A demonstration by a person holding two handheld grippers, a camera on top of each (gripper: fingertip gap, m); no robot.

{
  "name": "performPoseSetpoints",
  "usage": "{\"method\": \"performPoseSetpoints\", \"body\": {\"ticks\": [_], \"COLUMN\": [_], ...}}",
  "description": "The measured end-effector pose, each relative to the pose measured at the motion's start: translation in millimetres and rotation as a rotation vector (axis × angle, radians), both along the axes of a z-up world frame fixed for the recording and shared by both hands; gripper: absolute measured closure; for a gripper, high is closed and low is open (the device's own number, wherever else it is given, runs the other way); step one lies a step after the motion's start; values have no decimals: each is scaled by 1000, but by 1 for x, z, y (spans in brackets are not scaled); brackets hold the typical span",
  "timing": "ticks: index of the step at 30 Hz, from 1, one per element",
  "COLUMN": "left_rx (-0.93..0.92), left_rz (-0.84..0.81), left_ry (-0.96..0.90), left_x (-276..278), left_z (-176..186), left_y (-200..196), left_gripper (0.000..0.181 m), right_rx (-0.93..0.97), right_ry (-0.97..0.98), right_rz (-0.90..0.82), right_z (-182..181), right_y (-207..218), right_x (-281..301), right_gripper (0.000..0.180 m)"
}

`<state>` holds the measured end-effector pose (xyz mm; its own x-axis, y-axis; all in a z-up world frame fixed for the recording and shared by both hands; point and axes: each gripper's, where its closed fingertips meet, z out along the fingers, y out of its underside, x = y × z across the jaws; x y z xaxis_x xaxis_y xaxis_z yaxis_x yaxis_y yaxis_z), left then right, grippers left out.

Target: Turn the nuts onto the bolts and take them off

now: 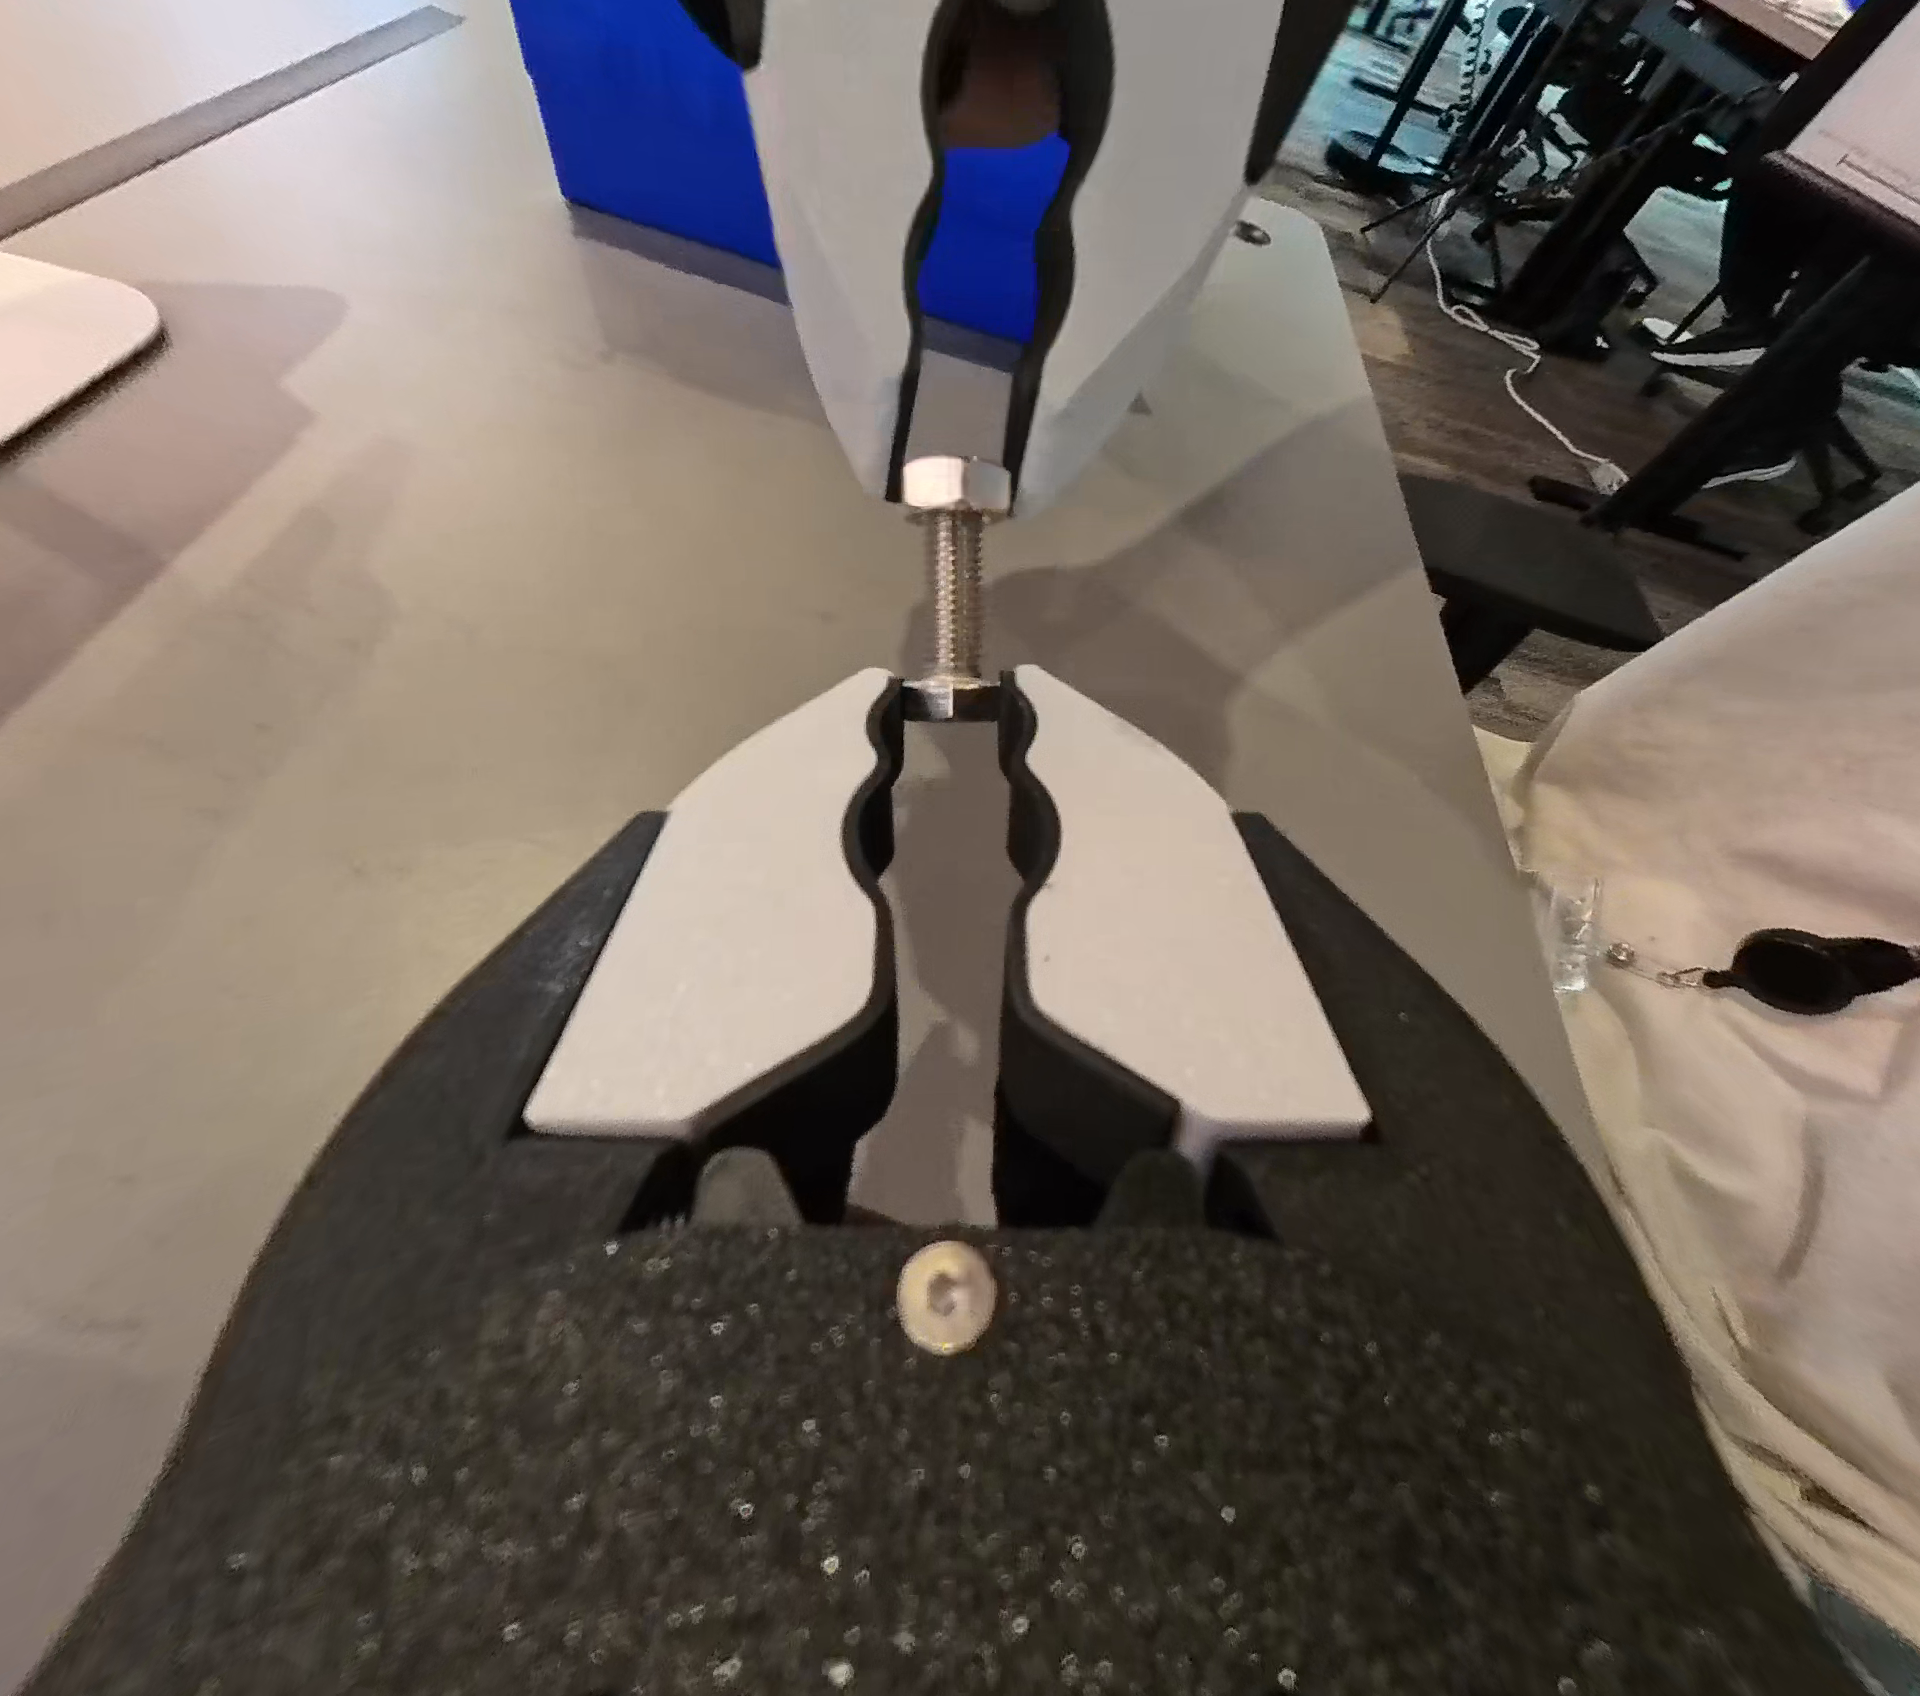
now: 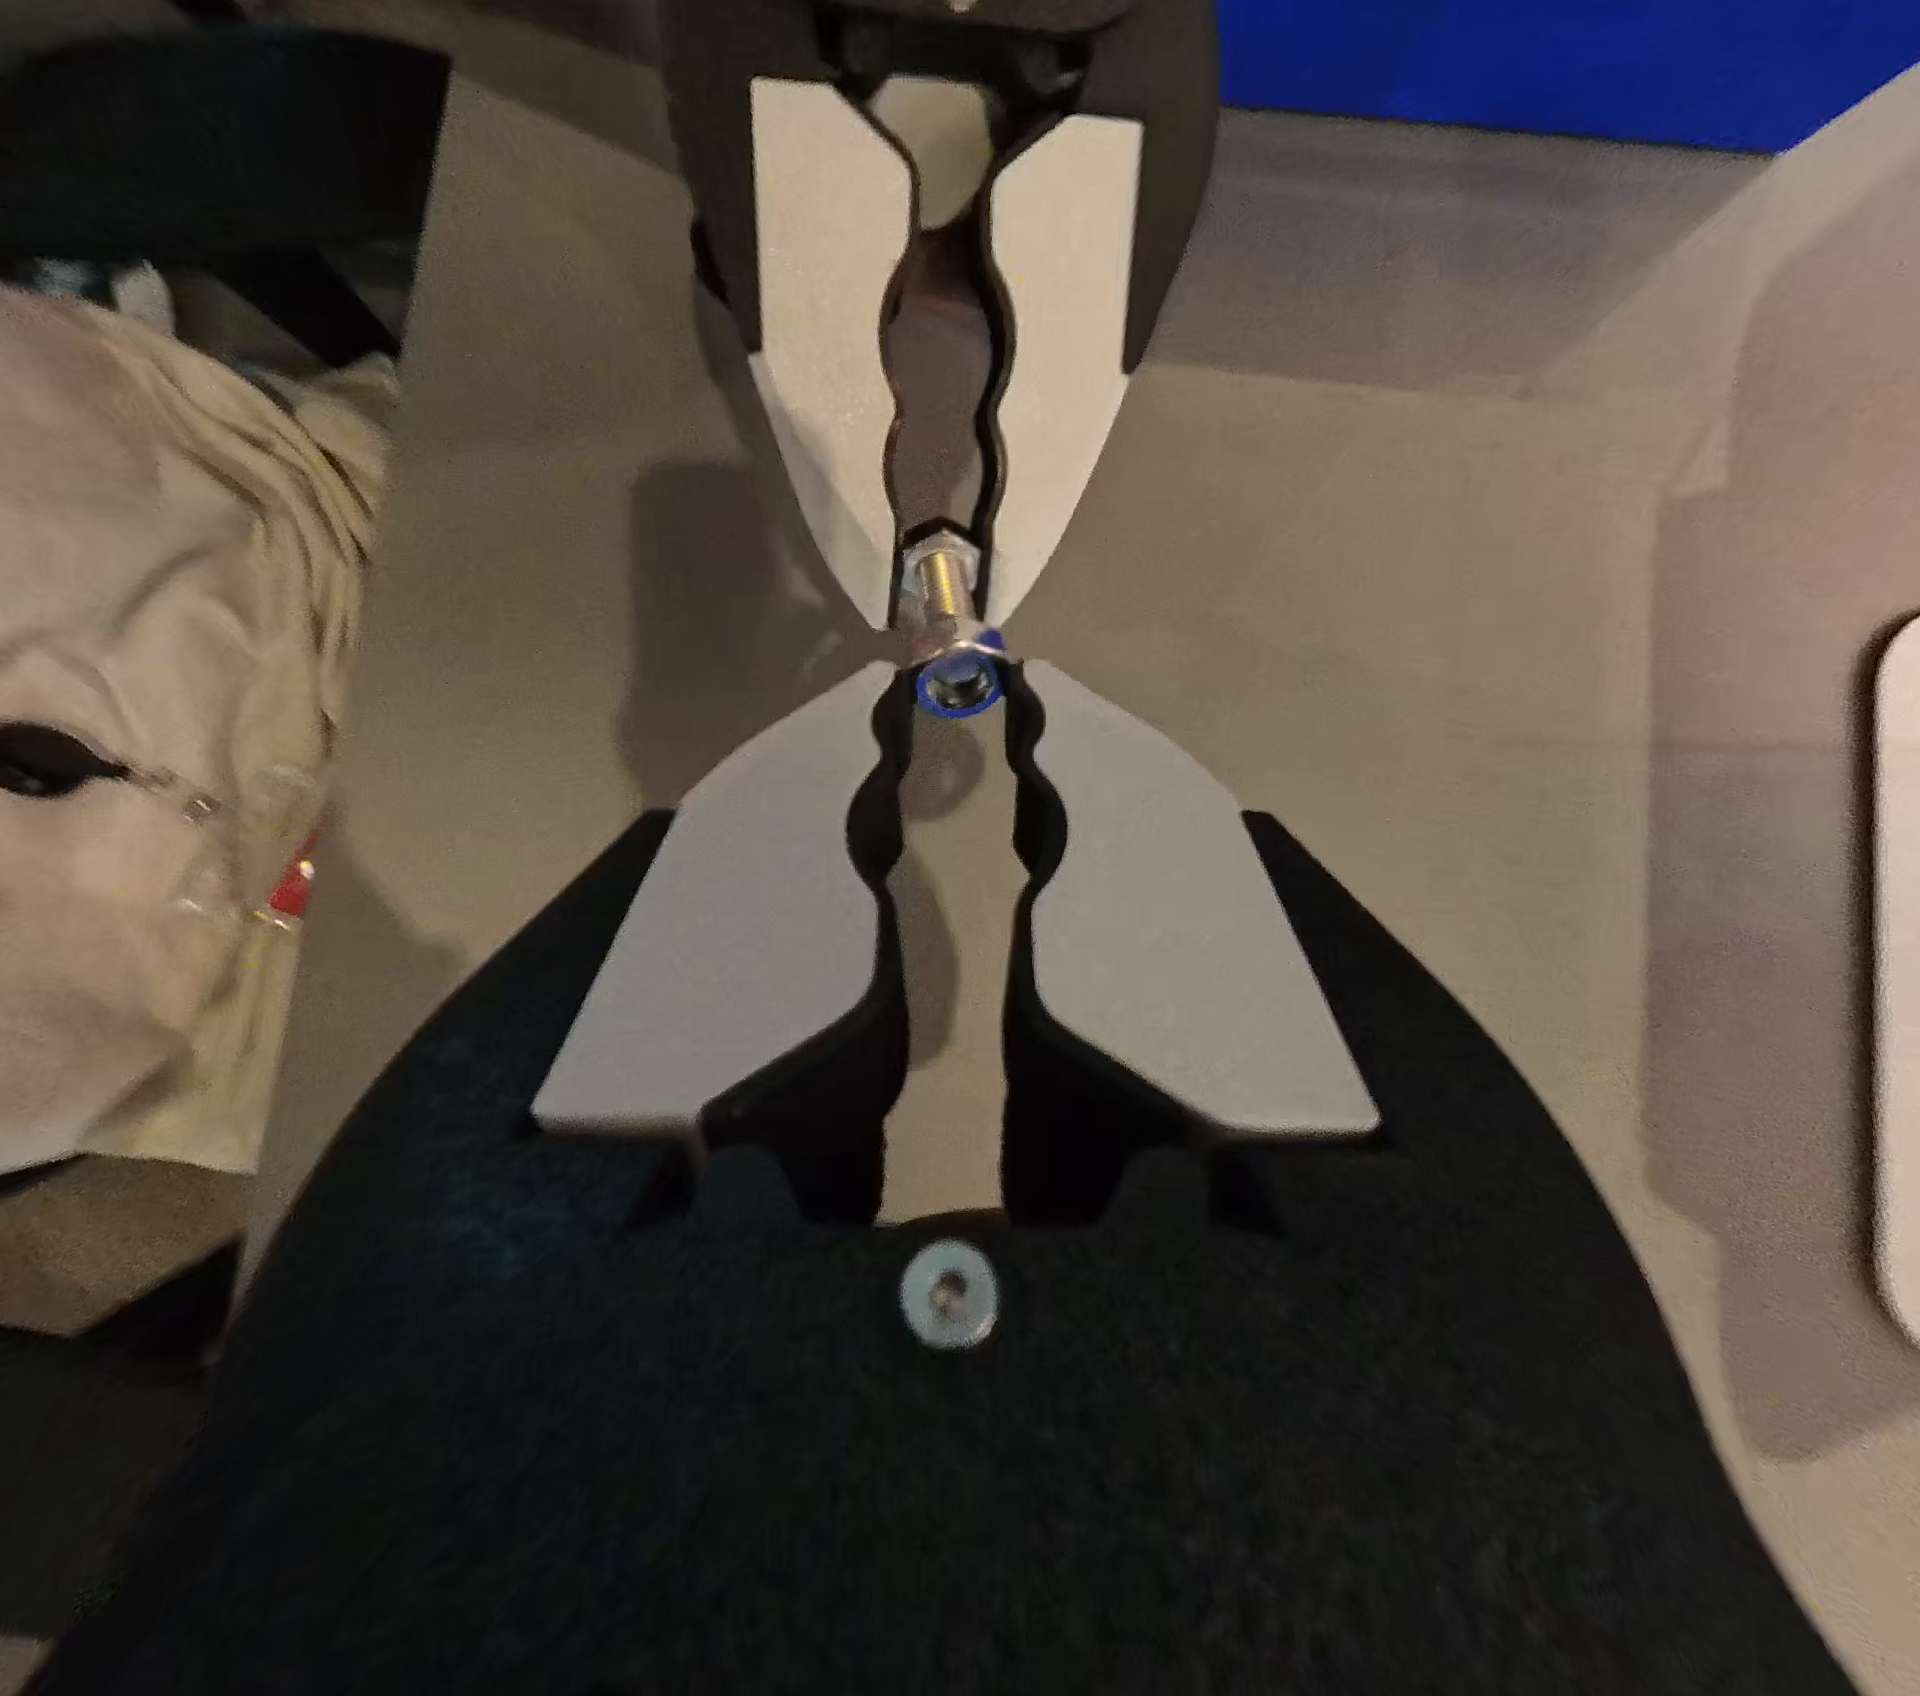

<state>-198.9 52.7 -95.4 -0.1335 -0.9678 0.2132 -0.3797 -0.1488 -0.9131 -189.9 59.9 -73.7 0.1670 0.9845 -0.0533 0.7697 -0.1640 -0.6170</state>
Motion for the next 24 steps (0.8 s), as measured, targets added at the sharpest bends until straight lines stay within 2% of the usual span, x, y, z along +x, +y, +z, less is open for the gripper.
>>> {"method": "performPoseSetpoints", "body": {"ticks": [13, 17, 24], "left_rx": [260, 332, 489], "left_rz": [124, 157, 197], "left_ry": [7, -4, 42], "left_x": [3, 3, 5], "left_z": [1, 4, -3], "left_y": [13, 16, 20], "left_gripper": [164, 164, 163], "right_rx": [-383, -568, -817], "right_ry": [235, 347, 418], "right_rz": [-281, -399, -623], "right_z": [0, 2, -5], "right_y": [5, 6, 5], "right_x": [1, 1, 4], "right_gripper": [163, 162, 162]}}
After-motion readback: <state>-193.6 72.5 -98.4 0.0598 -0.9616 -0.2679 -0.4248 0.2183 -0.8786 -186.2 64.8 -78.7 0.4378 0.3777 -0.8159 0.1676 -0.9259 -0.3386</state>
